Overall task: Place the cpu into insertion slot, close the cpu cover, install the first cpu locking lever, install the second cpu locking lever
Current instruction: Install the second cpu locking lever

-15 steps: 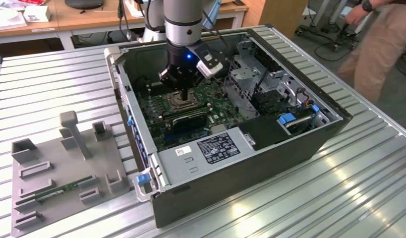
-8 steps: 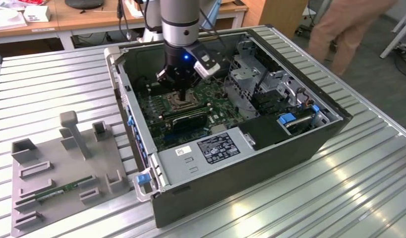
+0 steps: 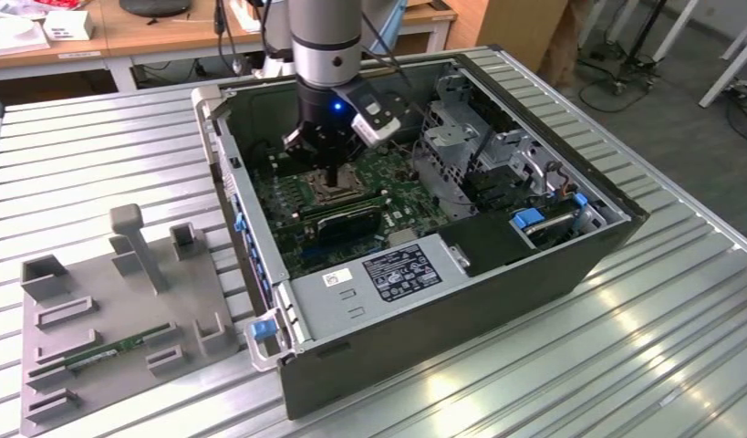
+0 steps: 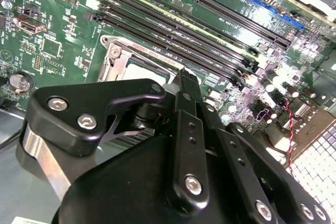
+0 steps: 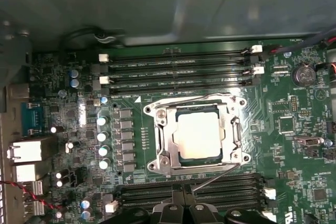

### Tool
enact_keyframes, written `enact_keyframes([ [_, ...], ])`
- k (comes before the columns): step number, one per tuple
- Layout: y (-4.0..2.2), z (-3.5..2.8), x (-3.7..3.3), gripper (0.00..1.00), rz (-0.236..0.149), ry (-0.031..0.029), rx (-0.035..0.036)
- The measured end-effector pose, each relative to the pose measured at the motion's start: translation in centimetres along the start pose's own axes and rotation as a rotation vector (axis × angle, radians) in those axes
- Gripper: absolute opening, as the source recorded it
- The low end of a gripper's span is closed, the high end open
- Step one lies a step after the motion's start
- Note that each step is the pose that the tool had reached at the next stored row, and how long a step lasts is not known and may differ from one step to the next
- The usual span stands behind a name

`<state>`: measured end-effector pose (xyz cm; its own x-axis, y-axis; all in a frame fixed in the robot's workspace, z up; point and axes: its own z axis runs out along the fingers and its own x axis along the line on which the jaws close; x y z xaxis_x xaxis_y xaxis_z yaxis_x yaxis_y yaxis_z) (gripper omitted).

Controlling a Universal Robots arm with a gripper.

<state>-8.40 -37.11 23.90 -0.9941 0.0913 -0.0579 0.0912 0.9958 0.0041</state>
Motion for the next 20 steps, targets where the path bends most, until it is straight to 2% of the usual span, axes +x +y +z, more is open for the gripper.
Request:
enact_keyframes([
  [7, -0.04, 0.07, 0.47, 0.11, 0.000, 0.0000, 0.0000],
  [14, -0.05, 0.13, 0.51, 0.11, 0.000, -0.0001, -0.0002],
  [20, -0.05, 0.52, 0.57, 0.11, 0.000, 0.0000, 0.0001],
])
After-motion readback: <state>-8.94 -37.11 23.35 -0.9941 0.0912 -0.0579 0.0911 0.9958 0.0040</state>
